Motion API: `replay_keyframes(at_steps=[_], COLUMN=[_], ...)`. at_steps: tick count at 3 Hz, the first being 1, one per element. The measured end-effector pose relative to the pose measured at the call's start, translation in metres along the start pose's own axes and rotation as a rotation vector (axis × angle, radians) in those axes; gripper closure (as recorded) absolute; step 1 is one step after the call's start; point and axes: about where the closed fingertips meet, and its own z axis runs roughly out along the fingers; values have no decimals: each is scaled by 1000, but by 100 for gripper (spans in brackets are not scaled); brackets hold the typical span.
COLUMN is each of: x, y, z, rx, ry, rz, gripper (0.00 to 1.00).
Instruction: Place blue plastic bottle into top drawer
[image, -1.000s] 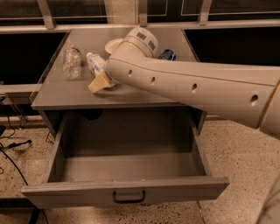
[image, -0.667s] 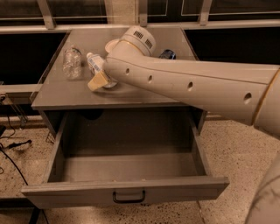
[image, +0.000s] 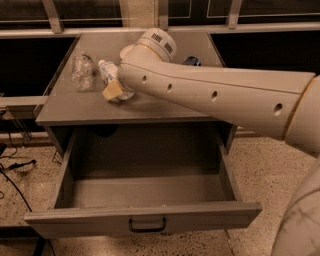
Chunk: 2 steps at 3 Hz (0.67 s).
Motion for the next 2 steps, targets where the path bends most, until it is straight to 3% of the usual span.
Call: replay_keyframes(at_steps=[2], x=[0], y=[0], z=[0], rx=[0], ry=[0], rz=[0], gripper=[63])
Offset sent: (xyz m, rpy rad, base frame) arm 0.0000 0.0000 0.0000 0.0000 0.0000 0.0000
